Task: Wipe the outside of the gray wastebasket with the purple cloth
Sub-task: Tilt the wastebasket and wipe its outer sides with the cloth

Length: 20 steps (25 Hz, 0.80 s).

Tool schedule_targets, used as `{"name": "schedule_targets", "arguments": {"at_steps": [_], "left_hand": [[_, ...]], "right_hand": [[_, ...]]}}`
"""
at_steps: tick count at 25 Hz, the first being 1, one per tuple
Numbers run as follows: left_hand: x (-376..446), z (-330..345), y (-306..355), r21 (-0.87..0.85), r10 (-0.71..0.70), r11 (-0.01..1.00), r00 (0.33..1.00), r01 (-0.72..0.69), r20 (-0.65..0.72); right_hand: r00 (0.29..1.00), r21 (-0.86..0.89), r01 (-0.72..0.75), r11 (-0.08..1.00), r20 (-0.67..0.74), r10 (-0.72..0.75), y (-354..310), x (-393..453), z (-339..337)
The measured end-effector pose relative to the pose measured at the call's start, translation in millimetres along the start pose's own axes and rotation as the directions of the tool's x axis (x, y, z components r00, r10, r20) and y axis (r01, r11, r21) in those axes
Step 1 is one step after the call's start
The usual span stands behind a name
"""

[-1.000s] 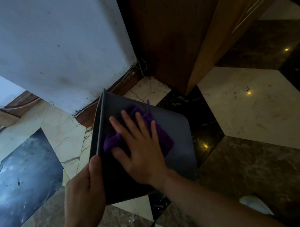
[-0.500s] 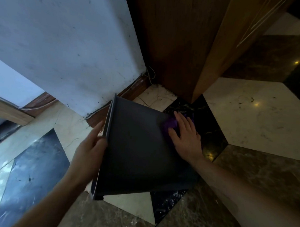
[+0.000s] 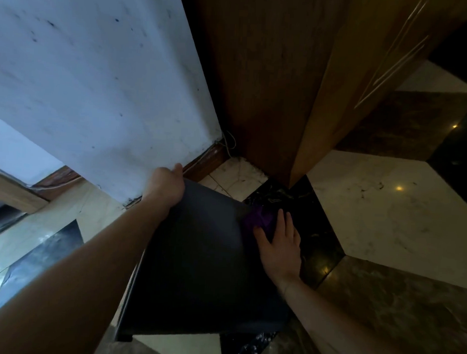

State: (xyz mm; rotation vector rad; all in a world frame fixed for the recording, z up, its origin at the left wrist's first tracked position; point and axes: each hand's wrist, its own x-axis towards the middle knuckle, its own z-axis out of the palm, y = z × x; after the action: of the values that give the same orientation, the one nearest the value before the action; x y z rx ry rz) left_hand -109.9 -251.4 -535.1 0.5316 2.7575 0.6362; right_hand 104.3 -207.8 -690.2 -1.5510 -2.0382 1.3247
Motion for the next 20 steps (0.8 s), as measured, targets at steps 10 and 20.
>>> {"name": "schedule_targets", "arguments": {"at_steps": [10,20], "left_hand": [[-126.4,-35.4,-46.2,-0.360,0.483,0.789,0.865,-0.497,-0.136],[-178.4,-17.3,-80.3,-0.252,0.678,0.699,0.732,-0.669,-0.064]], "right_hand": [[0.913,0.269,0.234,0.934,-0.390,-0.116,-21.0,-36.3,-0.3],[0.908,0.328,0.143,0.934,-0.418,0.008,-10.0,-32.3,-8.7]]}}
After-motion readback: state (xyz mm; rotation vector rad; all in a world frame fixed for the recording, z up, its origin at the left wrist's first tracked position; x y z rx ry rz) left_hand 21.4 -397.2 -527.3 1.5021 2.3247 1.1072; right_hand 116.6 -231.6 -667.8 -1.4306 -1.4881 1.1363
